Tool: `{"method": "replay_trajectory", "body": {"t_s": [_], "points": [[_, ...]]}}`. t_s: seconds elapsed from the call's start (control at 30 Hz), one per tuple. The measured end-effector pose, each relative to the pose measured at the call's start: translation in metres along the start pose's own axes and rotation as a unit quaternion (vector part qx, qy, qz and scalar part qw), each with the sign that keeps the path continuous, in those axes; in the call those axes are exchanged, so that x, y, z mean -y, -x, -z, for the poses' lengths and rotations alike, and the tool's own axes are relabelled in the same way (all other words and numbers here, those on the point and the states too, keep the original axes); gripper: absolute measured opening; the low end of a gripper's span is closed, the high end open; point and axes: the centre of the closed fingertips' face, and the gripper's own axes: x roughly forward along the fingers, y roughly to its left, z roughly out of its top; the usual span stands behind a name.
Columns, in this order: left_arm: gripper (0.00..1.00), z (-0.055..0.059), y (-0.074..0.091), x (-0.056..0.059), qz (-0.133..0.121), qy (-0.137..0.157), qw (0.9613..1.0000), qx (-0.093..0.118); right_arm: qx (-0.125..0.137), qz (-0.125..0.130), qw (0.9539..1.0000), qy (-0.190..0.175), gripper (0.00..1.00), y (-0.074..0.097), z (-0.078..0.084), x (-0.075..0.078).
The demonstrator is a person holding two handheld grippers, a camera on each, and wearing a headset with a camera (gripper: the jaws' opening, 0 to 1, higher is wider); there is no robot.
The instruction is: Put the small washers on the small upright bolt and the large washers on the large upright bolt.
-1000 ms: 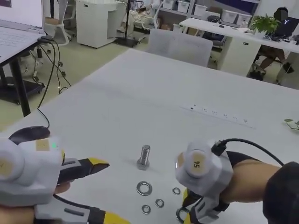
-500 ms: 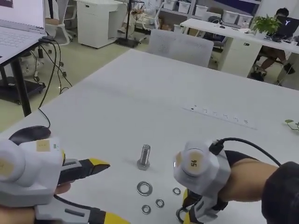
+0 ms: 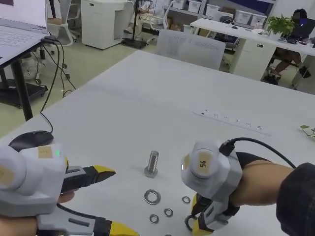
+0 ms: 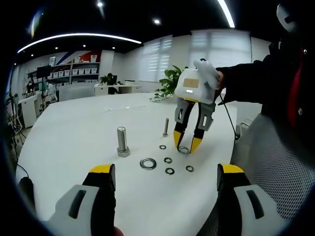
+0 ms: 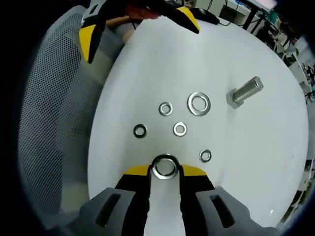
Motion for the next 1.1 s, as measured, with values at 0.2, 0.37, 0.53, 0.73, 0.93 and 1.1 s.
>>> {"method": "replay_trajectory", "body": {"t_s": [0.2, 0.37, 0.53, 0.73, 0.93, 1.1], "points": [[0.85, -0.003, 0.000, 0.000, -0.002, -0.002, 1.0000, 0.005, 0.003, 0.006, 1.0000, 0.002, 0.23, 0.011, -0.005, 0.004], [0.85, -0.003, -0.001, 0.000, -0.002, -0.002, 1.0000, 0.006, -0.001, 0.016, 0.9998, 0.010, 0.23, 0.021, -0.007, 0.010], [0.85, -0.007, -0.001, 0.000, -0.006, -0.005, 0.9999, 0.011, -0.001, 0.027, 0.9995, 0.016, 0.23, 0.035, -0.013, 0.016], [0.84, -0.010, 0.000, -0.004, -0.019, -0.007, 0.9997, 0.016, 0.003, 0.039, 0.9989, 0.026, 0.23, 0.049, -0.022, 0.028], [0.84, -0.013, 0.002, -0.008, -0.035, -0.007, 0.9992, 0.019, 0.002, 0.049, 0.9982, 0.035, 0.23, 0.059, -0.028, 0.039], [0.83, -0.017, 0.003, -0.012, -0.054, -0.013, 0.9982, 0.022, 0.006, 0.057, 0.9976, 0.039, 0.23, 0.067, -0.035, 0.048]]}}
